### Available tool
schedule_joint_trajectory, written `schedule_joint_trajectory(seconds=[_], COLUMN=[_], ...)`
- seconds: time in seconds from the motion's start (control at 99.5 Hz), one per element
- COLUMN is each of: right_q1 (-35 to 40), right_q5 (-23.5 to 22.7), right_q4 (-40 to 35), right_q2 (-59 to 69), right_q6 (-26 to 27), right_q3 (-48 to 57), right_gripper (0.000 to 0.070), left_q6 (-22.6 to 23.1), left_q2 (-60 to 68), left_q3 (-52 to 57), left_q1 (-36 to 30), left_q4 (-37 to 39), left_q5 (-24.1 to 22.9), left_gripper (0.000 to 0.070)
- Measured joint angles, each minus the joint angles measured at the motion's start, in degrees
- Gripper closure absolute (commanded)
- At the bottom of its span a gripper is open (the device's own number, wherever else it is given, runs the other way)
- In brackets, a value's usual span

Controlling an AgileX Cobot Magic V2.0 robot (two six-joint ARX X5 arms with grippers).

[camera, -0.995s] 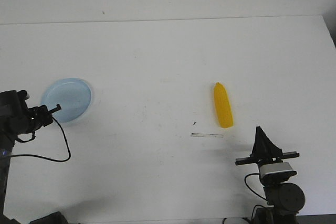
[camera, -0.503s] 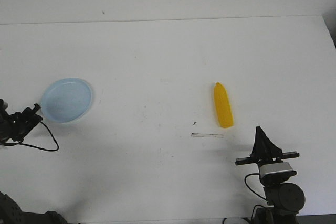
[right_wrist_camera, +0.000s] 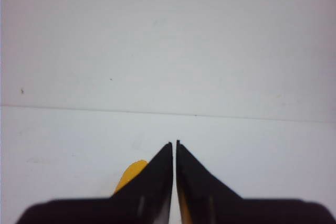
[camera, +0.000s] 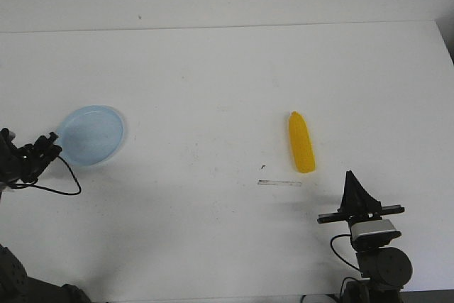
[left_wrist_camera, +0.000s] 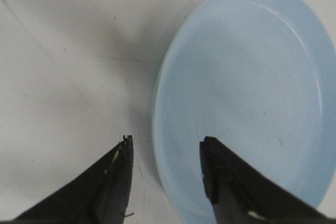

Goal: Place corn on plate with both arms
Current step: 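Reach the left gripper to the rim of the light-blue plate, then push the light-blue plate with the left gripper toward the yellow corn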

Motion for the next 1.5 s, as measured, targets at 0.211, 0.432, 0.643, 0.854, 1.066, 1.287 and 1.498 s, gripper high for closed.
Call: schedule_joint_trajectory(seconds=[0.211, 0.432, 0.643, 0.854, 1.066, 1.287, 1.498], right_q1=[0.0, 0.0, 0.0, 0.0, 0.0, 0.0, 0.0], right_q5=[0.0, 0.0, 0.0, -0.02, -0.02, -0.02, -0.02], right_q4=[0.0, 0.0, -0.02, 0.0, 0.0, -0.02, 0.0], right_q2=[0.0, 0.0, 0.0, 0.0, 0.0, 0.0, 0.0], right_q6=[0.0, 0.0, 0.0, 0.0, 0.0, 0.0, 0.0], right_q3=[0.0, 0.0, 0.0, 0.0, 0.0, 0.0, 0.0], right_gripper=[0.0693, 0.0693, 0.0693, 0.0693, 0.0693, 0.0693, 0.0693], left_q6=[-0.72, -1.22, -1.36, -1.86, -3.1, -4.74, -6.01], left_q2=[2.32, 4.0, 5.49, 5.84, 6.49, 6.49, 3.08], left_q3=[0.0, 0.0, 0.44, 0.72, 0.72, 0.72, 0.68], left_q1=[-0.31, -1.68, -2.6, -2.93, -2.97, -2.99, -5.29], left_q4=[1.01, 1.2, 1.49, 1.64, 1.25, 1.03, 0.79], left_q5=[-0.83, -0.98, -0.79, -0.79, -0.96, 1.09, 3.87], left_gripper=[0.0443, 0.0444, 0.0459, 0.0601, 0.0699, 0.0699, 0.0699])
